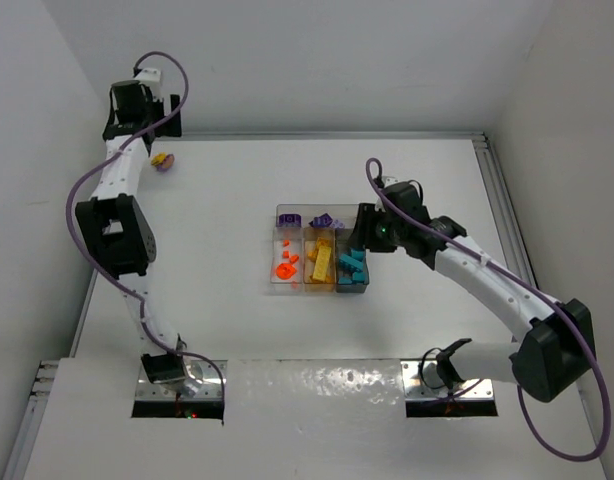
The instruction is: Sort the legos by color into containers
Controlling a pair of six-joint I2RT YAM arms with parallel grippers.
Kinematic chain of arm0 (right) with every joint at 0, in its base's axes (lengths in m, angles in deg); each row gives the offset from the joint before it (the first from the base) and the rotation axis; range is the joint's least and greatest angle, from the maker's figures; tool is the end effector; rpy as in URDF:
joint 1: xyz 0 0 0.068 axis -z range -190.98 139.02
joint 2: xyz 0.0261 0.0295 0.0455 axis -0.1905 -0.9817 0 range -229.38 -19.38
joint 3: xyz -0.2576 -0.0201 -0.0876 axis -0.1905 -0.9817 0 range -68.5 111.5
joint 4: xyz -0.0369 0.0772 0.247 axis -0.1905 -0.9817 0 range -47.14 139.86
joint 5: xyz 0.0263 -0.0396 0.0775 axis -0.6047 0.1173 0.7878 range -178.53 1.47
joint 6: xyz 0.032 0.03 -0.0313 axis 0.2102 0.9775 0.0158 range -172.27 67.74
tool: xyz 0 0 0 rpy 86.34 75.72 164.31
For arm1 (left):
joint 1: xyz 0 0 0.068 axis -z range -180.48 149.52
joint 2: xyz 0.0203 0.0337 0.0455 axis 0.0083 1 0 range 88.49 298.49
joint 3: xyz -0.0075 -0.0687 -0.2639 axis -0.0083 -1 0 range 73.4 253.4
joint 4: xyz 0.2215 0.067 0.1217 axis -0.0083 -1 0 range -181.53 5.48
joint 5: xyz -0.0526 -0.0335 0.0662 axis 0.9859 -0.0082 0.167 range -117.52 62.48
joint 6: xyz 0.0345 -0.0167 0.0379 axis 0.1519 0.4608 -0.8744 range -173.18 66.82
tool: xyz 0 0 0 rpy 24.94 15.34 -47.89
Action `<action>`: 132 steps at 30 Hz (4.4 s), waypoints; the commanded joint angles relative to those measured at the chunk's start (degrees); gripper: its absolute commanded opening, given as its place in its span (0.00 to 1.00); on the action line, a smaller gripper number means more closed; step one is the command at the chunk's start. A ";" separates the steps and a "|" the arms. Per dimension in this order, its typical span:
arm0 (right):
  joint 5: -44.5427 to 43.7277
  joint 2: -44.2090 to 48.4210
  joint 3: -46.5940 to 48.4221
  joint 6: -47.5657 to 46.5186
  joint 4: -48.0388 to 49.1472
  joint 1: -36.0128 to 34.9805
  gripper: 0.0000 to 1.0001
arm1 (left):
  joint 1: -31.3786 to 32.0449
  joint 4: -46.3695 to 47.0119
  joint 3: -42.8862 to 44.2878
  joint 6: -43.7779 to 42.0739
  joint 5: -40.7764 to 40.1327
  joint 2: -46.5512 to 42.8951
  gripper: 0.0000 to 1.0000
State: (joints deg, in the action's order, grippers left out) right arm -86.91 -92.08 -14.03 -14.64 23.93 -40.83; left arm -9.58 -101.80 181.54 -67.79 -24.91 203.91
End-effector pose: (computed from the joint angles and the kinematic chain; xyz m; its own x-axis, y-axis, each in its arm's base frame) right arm 0.2350 0.1360 0.2696 -0.7931 0.2485 -0.5561 -0.0390 0.8904 0.4535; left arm 0.4778 0.0750 0.3349 -0.4266 0.1867 -0.8850 -0.0099 0.9774 0.2110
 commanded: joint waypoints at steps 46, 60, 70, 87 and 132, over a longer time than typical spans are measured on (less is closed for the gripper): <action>-9.18 -17.02 35.06 -1.06 -22.93 -7.68 0.44 | -2.14 16.57 9.90 22.52 -23.72 25.56 0.94; -11.21 -18.44 39.74 -0.62 -26.36 -10.32 0.44 | -2.67 11.74 14.04 32.19 -27.92 30.84 0.95; -11.30 -18.52 39.92 -0.80 -26.19 -10.58 0.44 | -2.67 11.83 12.19 33.33 -29.07 30.66 0.88; -12.09 -17.56 39.92 -1.06 -26.89 -10.67 0.44 | -2.94 11.48 11.66 33.34 -27.40 30.48 0.05; 7.34 -21.07 26.03 -1.51 33.74 -12.60 0.74 | 26.07 -12.35 -21.21 32.09 17.34 -35.43 0.00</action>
State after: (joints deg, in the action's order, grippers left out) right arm -80.94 -113.59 12.53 -19.93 48.34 -52.78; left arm 16.36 -117.08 161.41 -38.44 -6.20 171.58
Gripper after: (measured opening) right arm 0.742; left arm 0.340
